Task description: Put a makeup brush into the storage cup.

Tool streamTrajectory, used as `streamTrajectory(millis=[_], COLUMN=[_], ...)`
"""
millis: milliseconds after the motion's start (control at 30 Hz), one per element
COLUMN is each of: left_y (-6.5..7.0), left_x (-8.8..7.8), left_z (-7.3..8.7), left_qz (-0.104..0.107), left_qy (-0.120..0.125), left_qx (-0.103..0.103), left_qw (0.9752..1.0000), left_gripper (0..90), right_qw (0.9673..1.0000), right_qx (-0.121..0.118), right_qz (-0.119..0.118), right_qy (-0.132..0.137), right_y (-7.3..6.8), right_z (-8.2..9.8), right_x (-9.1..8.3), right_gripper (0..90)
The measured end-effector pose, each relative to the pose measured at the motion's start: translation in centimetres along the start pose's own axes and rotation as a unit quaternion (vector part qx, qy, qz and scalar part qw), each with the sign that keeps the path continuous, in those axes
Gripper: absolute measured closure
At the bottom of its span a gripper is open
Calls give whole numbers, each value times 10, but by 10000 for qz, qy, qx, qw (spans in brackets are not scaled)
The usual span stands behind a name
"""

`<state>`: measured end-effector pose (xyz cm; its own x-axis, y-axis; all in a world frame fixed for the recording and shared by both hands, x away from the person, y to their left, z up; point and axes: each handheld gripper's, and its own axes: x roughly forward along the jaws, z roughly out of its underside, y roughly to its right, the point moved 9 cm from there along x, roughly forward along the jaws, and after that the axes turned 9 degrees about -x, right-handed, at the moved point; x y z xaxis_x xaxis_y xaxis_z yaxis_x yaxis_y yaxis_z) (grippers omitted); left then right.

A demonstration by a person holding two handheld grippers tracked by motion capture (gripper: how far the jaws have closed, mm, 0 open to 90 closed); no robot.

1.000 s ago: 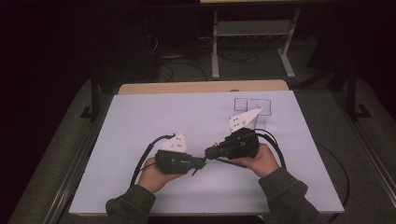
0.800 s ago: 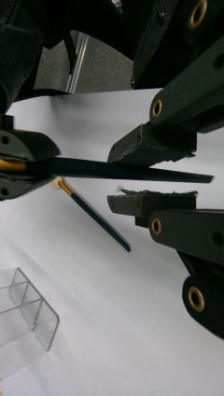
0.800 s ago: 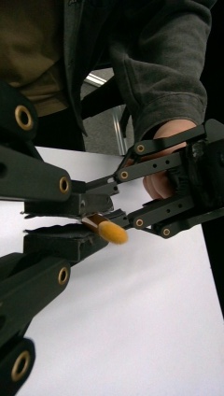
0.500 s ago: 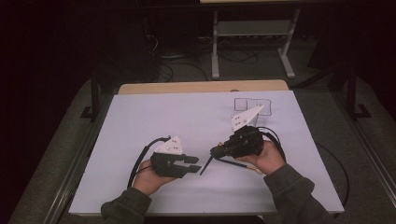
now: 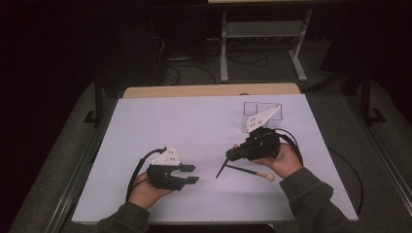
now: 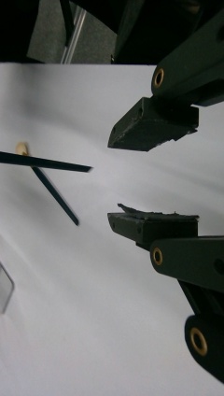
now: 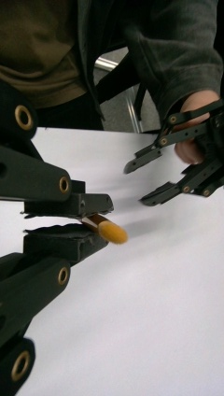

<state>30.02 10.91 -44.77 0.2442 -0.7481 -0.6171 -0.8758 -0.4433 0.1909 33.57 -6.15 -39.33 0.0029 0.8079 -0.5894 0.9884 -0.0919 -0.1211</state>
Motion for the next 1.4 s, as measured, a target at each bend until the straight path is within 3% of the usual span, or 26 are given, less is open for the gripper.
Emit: streamTrajectory(millis=[433,467,600,1033,1233,1400], left_y=[-8,-8,-9,-12,-14,-16], left_x=[-12,-12,-14,-19,-20,-22], left_z=[15,15,17,19,20,20], left_qz=[-213,-232,-235,-311,-325,-344], left_qy=[4,-4,24,82,100,122], left_qx=[-173,-170,-208,-249,-289,-286], left_qw=[9996,9996,9995,9992,9990,9989], left_gripper=[526,524,511,485,479,473], right_qw=[9993,9992,9987,9966,9958,9951], right_qx=[159,53,212,205,160,256], right_qz=[270,338,417,756,843,878], right_qy=[-188,-221,-222,-264,-333,-364], right_y=[18,22,26,48,58,63], right_z=[5,7,4,-8,-10,-11], right_x=[-14,-15,-23,-50,-56,-60], right_gripper=[827,827,828,827,828,828])
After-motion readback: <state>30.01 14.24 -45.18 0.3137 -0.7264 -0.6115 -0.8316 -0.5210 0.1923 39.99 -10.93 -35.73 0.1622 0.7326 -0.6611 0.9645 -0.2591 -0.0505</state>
